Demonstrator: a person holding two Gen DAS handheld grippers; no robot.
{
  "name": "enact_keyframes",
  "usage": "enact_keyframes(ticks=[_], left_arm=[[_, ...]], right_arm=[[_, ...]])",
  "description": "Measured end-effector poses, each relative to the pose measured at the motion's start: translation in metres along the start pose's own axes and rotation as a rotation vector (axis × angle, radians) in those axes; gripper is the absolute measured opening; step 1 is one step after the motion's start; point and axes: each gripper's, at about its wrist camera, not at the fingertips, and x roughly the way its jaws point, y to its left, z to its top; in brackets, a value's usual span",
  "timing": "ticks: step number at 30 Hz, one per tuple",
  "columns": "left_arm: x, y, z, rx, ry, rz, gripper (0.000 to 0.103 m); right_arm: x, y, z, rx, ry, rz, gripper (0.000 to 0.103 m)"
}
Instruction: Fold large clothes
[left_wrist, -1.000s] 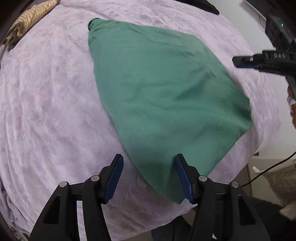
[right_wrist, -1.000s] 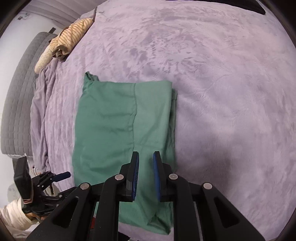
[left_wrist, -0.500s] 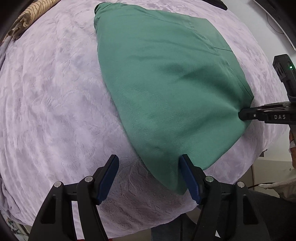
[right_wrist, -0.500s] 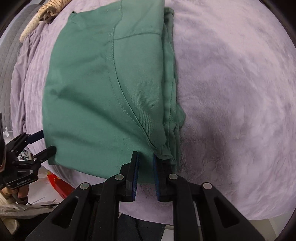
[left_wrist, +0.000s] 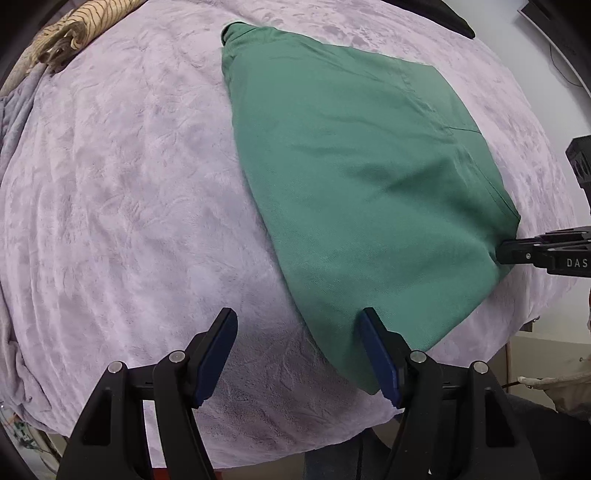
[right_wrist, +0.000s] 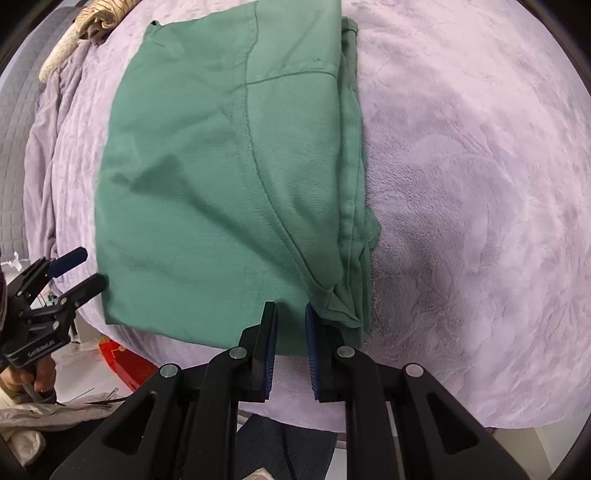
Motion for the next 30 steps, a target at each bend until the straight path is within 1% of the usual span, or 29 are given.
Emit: enact_keyframes(ticks=[5,6,7,8,9,10,11,15,18,19,21,22,23,25,27,28,29,30], left_arm=[[-0.007,0.014,0.005,-0.05,0.005,0.003,0.07],[-0.009,0.016,0.006,-0.059,0.002,0.0,0.07],[-0.011,0.018,0.006,-0.062,-0.003,0.007,0.07],[-0.013,0.018,0.007,-0.061,-0.01,0.019,0.07],[-0.016,0.022,0.008,-0.059,-0.014,0.029,0.082],[-0.017,0.019,0.009,-0.06,-0.02,0.036,0.098],[-0.02,0.019,0.01,-0.06,-0.032,0.042,0.102],[-0.026,0.017,0.014,-0.05,-0.044,0.063,0.102],[-0.028,0.012,0.021,-0.048,-0.039,0.159,0.102],[-0.03,0.012,0.023,-0.047,-0.049,0.171,0.102],[-0.035,0.014,0.029,-0.064,-0.07,0.161,0.102],[-0.037,0.016,0.033,-0.076,-0.075,0.145,0.102],[-0.038,0.018,0.037,-0.089,-0.076,0.135,0.102],[-0.039,0.013,0.046,-0.108,-0.081,0.146,0.102],[-0.044,0.013,0.054,-0.123,-0.101,0.168,0.102],[-0.047,0.012,0.058,-0.131,-0.108,0.165,0.102],[-0.05,0.012,0.061,-0.139,-0.112,0.156,0.102],[-0.053,0.012,0.064,-0.149,-0.116,0.156,0.102]], right_arm=[[-0.017,0.002,0.0,-0.007,-0.021,0.019,0.017],[-0.024,-0.004,0.004,-0.009,-0.025,0.025,0.017],[-0.028,-0.003,0.005,-0.01,-0.029,0.029,0.023],[-0.033,-0.007,0.008,-0.012,-0.031,0.031,0.041],[-0.037,-0.006,0.01,-0.013,-0.036,0.027,0.052],[-0.042,-0.004,0.011,-0.017,-0.049,0.025,0.064],[-0.047,-0.003,0.012,-0.023,-0.06,0.027,0.064],[-0.055,0.003,0.014,-0.023,-0.072,0.03,0.064],[-0.059,0.01,0.016,0.001,-0.089,0.021,0.064],[-0.058,0.015,0.019,0.014,-0.1,0.02,0.064],[-0.063,0.015,0.023,0.036,-0.128,0.006,0.072],[-0.068,0.016,0.025,0.044,-0.148,-0.005,0.081],[-0.073,0.016,0.028,0.051,-0.171,-0.013,0.083],[-0.081,0.021,0.033,0.057,-0.216,-0.025,0.083],[-0.089,0.025,0.039,0.059,-0.263,-0.043,0.09],[-0.095,0.027,0.04,0.063,-0.288,-0.048,0.1],[-0.098,0.028,0.043,0.066,-0.303,-0.044,0.103],[-0.102,0.026,0.047,0.07,-0.31,-0.039,0.103]])
